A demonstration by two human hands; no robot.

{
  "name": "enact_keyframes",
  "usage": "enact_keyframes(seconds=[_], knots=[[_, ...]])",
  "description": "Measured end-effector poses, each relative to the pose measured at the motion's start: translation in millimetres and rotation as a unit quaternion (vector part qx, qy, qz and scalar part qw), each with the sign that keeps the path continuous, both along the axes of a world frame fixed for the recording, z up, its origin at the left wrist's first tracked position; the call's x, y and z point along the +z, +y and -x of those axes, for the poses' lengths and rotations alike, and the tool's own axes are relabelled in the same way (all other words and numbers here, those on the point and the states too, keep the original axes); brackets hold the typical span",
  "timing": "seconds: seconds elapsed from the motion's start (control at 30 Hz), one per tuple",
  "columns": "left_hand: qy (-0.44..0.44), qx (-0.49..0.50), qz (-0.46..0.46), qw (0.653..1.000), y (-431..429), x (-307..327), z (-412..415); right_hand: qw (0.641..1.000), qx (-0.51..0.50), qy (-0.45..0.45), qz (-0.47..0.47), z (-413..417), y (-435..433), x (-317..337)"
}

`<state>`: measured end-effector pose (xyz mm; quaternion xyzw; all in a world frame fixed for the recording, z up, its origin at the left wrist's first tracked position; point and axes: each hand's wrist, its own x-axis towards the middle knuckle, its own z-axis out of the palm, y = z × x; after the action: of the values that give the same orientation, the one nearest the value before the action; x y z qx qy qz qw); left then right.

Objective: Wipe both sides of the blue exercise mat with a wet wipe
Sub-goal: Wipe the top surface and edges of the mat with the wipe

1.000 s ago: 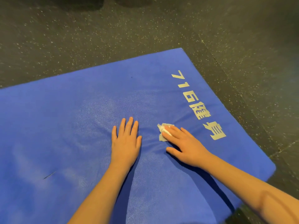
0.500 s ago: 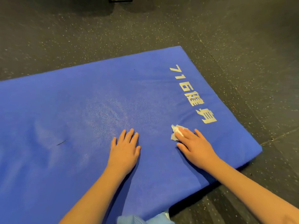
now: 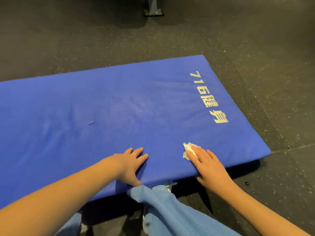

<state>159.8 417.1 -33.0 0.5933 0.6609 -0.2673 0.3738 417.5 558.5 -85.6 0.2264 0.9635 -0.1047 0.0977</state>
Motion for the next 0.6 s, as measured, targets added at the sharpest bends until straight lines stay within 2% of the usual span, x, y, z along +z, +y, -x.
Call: enact_keyframes(seconds=[0.1,0.23,0.6], knots=[[0.090,-0.024,0.013,0.996,-13.9,-1.9,-16.8,0.999,0.002,0.044,-0.024,4.3,1.0,-6.0],[0.163,-0.007,-0.024,0.986,-33.3,-9.8,-35.0,0.997,0.010,0.077,-0.002,4.8,5.5,0.7],[0.117,-0.038,-0.056,0.991,-41.8,85.6,19.2,0.978,0.056,0.200,-0.021,38.3,6.1,76.2]])
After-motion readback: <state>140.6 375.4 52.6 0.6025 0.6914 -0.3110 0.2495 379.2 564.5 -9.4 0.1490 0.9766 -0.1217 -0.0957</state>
